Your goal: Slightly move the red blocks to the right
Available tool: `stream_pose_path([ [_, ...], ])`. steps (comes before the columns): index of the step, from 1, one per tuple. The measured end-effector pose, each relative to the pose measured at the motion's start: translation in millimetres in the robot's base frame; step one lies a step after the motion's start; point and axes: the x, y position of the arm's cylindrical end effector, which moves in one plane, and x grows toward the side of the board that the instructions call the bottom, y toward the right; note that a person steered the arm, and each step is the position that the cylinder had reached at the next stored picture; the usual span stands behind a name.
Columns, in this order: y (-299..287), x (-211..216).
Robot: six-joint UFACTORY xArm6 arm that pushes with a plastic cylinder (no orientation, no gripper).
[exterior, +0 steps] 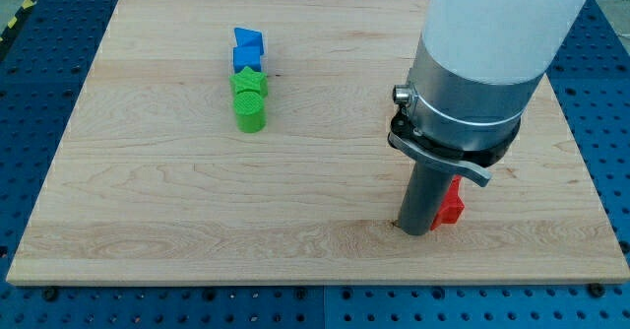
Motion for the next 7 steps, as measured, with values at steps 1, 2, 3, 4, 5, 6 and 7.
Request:
stream_pose_path([
  [1, 6, 0],
  [2, 19, 0],
  [3, 25, -1],
  [4, 15, -1],
  [5, -36, -3],
  [6, -47, -44],
  [7, -46, -93],
])
